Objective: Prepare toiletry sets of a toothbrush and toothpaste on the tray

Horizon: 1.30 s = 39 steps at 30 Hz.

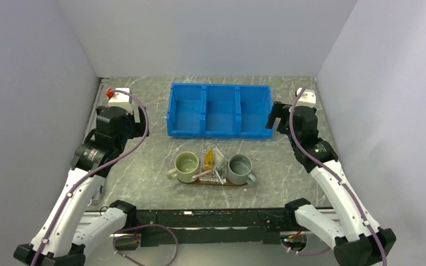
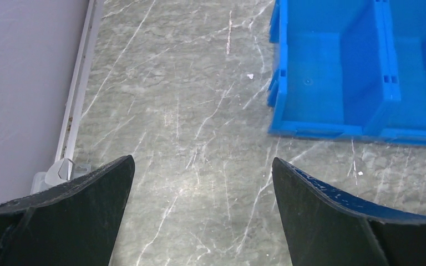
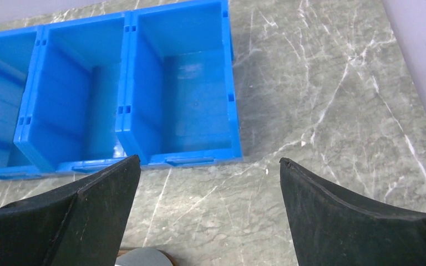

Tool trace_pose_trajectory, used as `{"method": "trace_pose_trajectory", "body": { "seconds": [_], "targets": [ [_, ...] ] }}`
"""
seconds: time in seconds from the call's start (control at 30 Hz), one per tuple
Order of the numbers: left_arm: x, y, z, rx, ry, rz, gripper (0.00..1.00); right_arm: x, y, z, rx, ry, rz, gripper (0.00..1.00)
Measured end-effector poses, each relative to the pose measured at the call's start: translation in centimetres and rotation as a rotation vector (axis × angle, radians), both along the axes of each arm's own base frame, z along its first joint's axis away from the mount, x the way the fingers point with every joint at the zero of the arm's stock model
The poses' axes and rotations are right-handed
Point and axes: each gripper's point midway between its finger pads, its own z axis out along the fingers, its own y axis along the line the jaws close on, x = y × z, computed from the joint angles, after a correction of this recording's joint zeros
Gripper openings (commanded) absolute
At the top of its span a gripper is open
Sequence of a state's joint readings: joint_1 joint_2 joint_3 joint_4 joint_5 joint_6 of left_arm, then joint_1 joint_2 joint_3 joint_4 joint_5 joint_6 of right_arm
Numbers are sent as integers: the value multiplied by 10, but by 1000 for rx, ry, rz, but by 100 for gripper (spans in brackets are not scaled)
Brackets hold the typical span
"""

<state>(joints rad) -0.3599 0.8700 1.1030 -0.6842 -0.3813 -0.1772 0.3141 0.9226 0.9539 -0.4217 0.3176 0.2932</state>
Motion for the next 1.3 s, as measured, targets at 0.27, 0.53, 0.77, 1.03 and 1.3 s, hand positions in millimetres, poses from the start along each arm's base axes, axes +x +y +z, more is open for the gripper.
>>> {"method": "trace_pose_trajectory", "body": {
  "seconds": [0.27, 0.53, 0.77, 1.03, 1.3],
  "targets": [
    [-9, 9, -5, -24, -60, 19, 99, -24, -14, 3, 18, -67, -39, 100],
    [-21, 10, -6, -53, -126, 4, 99, -38, -19, -3, 39, -107, -47, 100],
    [-35, 9, -4, -88, -182, -30, 99, -42, -26, -10, 53, -125, -84, 100],
    [-57, 8, -4, -131, -262, -78, 99, -50, -28, -1, 83, -184, -86, 100],
    [-65, 5, -10, -146, -289, -110, 99, -53, -29, 9, 106, -240, -88, 100]
  ]
}}
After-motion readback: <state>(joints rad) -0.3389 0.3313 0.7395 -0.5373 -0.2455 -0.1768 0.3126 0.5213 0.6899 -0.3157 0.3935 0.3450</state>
